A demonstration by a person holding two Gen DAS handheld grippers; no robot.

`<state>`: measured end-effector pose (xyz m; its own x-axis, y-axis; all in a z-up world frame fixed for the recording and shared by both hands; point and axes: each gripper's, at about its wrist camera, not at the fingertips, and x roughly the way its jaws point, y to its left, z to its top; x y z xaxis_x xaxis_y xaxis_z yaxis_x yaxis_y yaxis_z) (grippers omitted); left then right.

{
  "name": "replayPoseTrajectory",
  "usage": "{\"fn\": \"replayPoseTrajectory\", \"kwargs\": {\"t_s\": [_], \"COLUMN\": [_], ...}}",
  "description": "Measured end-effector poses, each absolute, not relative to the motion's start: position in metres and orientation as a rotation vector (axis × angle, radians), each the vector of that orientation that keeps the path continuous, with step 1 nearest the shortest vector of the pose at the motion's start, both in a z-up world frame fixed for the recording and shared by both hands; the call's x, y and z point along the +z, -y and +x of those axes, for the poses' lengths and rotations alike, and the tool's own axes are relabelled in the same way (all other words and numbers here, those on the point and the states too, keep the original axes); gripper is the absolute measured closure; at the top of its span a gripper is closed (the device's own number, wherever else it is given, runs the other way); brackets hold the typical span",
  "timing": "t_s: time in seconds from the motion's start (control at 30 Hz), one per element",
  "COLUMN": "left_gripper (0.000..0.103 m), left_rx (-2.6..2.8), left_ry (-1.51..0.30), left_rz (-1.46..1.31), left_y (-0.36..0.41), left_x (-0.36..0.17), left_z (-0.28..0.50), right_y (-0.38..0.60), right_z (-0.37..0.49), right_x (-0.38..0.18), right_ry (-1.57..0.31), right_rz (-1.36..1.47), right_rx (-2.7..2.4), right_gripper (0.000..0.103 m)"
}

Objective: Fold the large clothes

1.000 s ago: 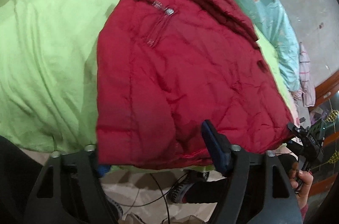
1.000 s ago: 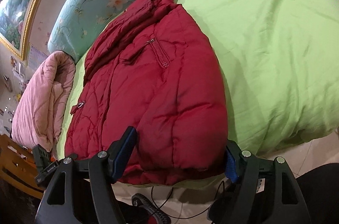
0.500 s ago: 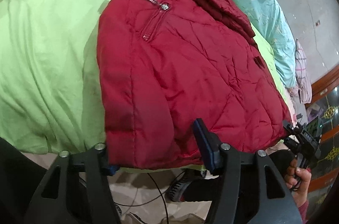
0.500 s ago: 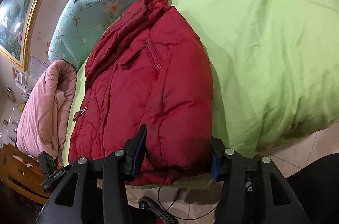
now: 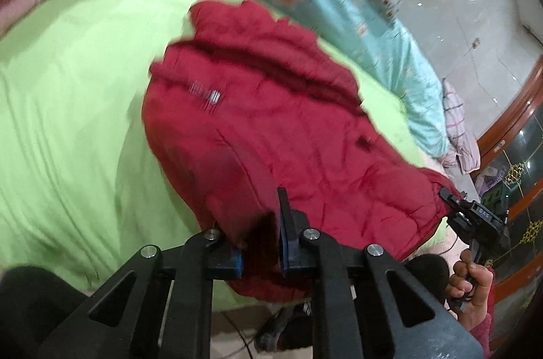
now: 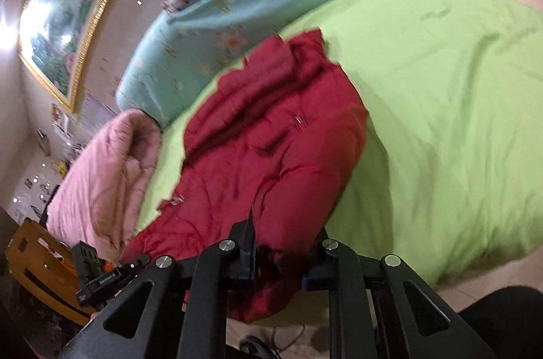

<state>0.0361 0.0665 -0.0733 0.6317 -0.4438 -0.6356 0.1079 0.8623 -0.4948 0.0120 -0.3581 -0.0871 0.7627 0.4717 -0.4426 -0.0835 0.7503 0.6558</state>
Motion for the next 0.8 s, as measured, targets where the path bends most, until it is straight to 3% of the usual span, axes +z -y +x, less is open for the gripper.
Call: {"fn": "replayPoseTrajectory", "kwargs": {"t_s": [0.8], "left_gripper": [0.092], "left_rx": [-0.315], "left_ry": [-0.614], "left_rz": [-0.366], "left_y": [-0.066], "left_x": [0.015], "left_z": [0.152], "right_y": [0.346], "right_z": [0.129], "right_x": [0.022], "right_ry": [-0.432], "right_rz": [0.582], "right_rx": [0.415], "right_gripper": [0.089]}}
